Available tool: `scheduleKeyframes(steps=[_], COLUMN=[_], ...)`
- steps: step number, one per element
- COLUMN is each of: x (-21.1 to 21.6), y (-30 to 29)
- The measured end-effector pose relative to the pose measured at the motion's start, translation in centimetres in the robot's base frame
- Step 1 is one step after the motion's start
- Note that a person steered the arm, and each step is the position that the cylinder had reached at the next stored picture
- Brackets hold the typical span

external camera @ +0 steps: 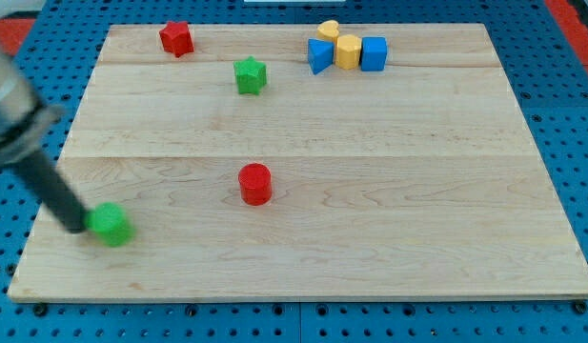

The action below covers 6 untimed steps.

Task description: Push the green circle slightly towards up

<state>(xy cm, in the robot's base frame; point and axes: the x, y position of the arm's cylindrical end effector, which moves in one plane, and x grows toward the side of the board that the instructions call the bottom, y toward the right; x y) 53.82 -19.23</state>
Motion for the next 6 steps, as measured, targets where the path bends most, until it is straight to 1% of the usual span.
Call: scheduleKeyframes(steps=[1,2,3,4,5,6], x=[1.8,6.1,3.3,-1.3,-5.8,-7.9], y=[3.9,1.8,10.0,14.6,15.4,18.3])
